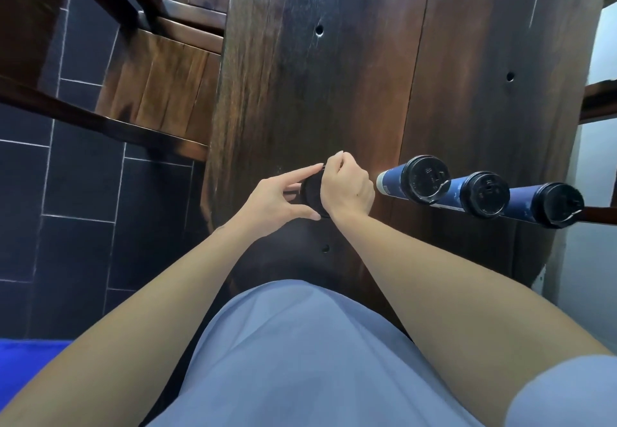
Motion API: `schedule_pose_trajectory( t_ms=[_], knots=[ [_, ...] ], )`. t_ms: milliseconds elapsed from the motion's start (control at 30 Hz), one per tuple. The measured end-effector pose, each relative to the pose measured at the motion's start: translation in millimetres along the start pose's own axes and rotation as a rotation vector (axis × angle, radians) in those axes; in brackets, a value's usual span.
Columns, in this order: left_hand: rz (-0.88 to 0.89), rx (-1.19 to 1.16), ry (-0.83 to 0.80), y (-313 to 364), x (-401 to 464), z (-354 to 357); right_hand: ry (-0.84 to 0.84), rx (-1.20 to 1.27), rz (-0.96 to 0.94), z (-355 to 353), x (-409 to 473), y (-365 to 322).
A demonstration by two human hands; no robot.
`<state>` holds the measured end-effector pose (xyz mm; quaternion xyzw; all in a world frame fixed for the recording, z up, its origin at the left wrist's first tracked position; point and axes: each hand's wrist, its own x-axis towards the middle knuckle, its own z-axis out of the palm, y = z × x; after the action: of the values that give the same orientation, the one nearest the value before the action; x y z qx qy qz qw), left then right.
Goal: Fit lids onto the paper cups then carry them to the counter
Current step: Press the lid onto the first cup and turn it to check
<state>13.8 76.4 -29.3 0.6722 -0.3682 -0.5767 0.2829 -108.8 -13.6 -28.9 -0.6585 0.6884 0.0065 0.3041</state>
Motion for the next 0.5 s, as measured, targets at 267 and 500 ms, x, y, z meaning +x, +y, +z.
schedule_pose_trajectory(
  t_ms=[267, 500],
  knots=[
    [0.02, 0.007, -0.001, -2.1, -2.3, -0.9, 0.015, -0.088, -0.015, 5.8, 0.4, -0.5],
    [0.017, 0.016, -0.007, 2.5, -5.0, 0.5, -0.007, -0.041, -0.016, 3.4, -0.5, 1.6]
  ],
)
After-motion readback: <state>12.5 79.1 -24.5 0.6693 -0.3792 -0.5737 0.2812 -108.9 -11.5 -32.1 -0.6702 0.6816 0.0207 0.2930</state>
